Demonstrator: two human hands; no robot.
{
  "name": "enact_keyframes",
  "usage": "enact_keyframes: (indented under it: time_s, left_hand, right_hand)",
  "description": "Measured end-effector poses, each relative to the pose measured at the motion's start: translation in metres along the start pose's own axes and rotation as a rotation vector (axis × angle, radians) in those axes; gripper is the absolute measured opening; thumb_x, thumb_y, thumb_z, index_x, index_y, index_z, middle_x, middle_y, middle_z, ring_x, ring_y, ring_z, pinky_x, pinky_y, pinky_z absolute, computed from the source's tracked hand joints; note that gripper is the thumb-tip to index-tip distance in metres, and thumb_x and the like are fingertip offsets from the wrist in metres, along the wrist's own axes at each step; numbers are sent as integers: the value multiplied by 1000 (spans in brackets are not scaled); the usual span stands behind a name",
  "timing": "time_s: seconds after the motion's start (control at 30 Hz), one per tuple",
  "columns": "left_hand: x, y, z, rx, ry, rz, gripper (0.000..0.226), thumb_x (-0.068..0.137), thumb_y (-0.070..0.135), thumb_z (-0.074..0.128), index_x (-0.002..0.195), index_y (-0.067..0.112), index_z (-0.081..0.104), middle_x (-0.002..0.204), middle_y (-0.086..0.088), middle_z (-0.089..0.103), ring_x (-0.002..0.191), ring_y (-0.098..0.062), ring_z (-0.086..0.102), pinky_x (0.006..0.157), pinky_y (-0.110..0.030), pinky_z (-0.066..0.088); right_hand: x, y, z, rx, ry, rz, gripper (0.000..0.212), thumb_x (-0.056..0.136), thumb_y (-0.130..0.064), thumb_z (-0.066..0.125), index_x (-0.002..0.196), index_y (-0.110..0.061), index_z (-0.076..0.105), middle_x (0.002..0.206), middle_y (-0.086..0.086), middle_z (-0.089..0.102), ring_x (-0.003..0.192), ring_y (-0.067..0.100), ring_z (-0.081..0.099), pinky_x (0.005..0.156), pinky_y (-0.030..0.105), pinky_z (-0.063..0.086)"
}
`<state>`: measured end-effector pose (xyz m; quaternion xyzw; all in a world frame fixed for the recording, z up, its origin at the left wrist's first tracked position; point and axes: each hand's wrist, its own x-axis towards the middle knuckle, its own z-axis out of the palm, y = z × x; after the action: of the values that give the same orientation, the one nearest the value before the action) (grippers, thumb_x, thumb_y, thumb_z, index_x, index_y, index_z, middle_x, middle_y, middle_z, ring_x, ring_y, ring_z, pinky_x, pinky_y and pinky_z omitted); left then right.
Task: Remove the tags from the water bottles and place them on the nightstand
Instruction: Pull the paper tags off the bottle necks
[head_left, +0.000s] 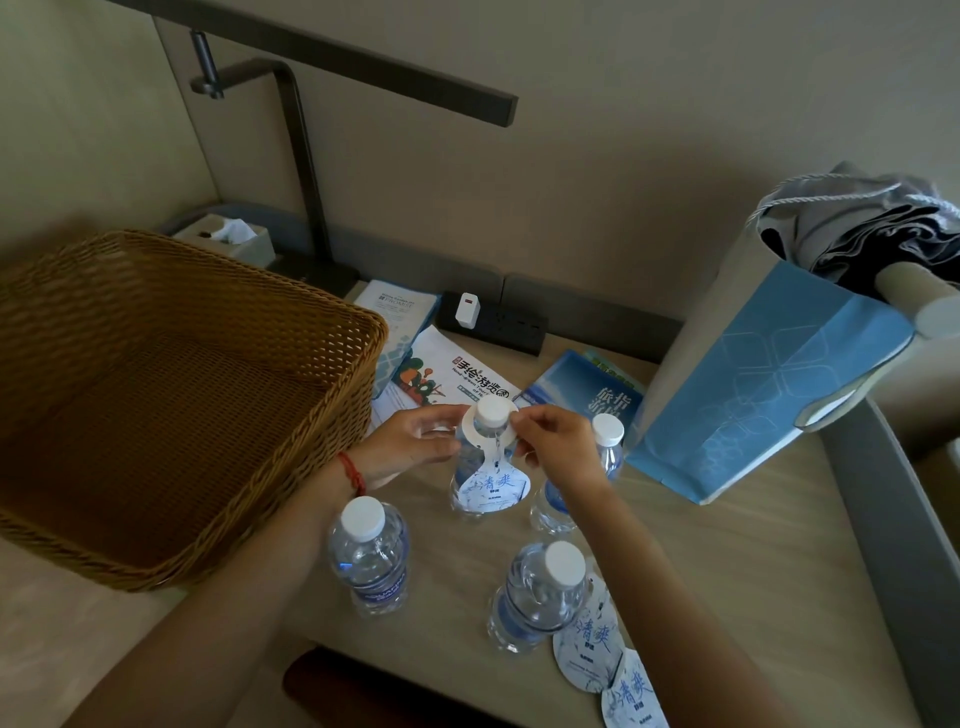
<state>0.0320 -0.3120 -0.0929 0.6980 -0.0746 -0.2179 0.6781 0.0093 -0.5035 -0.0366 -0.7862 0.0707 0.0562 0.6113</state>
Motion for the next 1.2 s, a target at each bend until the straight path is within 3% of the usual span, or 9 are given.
enact_keyframes:
  time_s: [0.17, 0.27, 0.37, 0.5, 0.7, 0.77, 0.87, 1.0, 1.2]
  left_hand:
    - [2, -1, -1, -11, 10, 23, 41, 78, 8, 66, 110, 34, 60, 126, 0, 57, 117, -15, 52, 91, -30, 48]
    - [3, -1, -1, -18, 14, 24, 40, 74, 12, 69, 105, 37, 62, 123, 2, 58, 118, -18, 50, 97, -37, 44]
    - [2, 0, -1, -10, 17, 32, 40, 75, 10, 68, 103, 37, 63, 121, 4, 58, 118, -18, 50, 98, -38, 43]
    - [2, 2, 0, 15, 21, 32, 39, 78, 6, 66, 106, 32, 62, 118, 5, 61, 114, -12, 53, 89, -25, 47]
    - [-1, 7, 2, 120, 61, 23, 31, 79, 14, 68, 99, 38, 63, 108, 16, 63, 105, -2, 55, 78, -13, 44]
    - [-1, 8, 1, 162, 83, 25, 30, 82, 16, 66, 106, 34, 62, 113, 8, 62, 108, -7, 54, 81, -18, 45]
    - [-7, 15, 1, 137, 120, 2, 35, 86, 19, 59, 121, 17, 57, 132, -7, 53, 121, -22, 49, 97, -36, 46]
    - [-30, 37, 0, 236, 174, 106, 28, 89, 21, 53, 117, 23, 56, 124, -4, 58, 118, -17, 53, 93, -26, 46]
    - [-77, 72, 21, 380, 348, 305, 29, 87, 15, 56, 114, 25, 55, 118, 3, 61, 110, 0, 54, 95, -20, 43]
  right_hand:
    - [-3, -7, 1, 116, 24, -11, 17, 88, -10, 58, 72, -13, 63, 50, -2, 55, 38, -1, 45, 42, 11, 40]
    - [-5, -9, 1, 125, 19, -53, 20, 88, -9, 59, 69, -17, 62, 44, -9, 54, 37, -2, 45, 43, 12, 40]
    - [-6, -9, 1, 71, 27, -98, 20, 88, -9, 59, 71, -19, 62, 54, -3, 57, 41, -1, 48, 47, 12, 44]
    - [-8, -13, 2, 40, 37, -159, 19, 87, -10, 60, 71, -20, 63, 63, -1, 61, 49, 4, 51, 49, 13, 45]
    - [-12, -21, 5, 45, -5, -220, 17, 86, -8, 61, 72, -18, 64, 71, -1, 66, 48, -5, 54, 50, 10, 45]
    - [-15, -22, 3, 85, -1, -204, 15, 86, -7, 61, 74, -15, 65, 67, 2, 64, 45, -3, 52, 49, 11, 44]
    - [-20, -23, -4, 201, 15, -153, 14, 86, -7, 60, 74, -12, 66, 55, 3, 55, 40, 0, 44, 45, 15, 40]
    - [-25, -28, -20, 317, 17, -128, 12, 86, -8, 60, 76, -7, 66, 46, -2, 52, 39, 3, 42, 42, 14, 37]
    - [-35, -24, -51, 374, 59, -158, 19, 84, -9, 61, 69, -16, 70, 44, -4, 54, 41, 7, 42, 43, 17, 36]
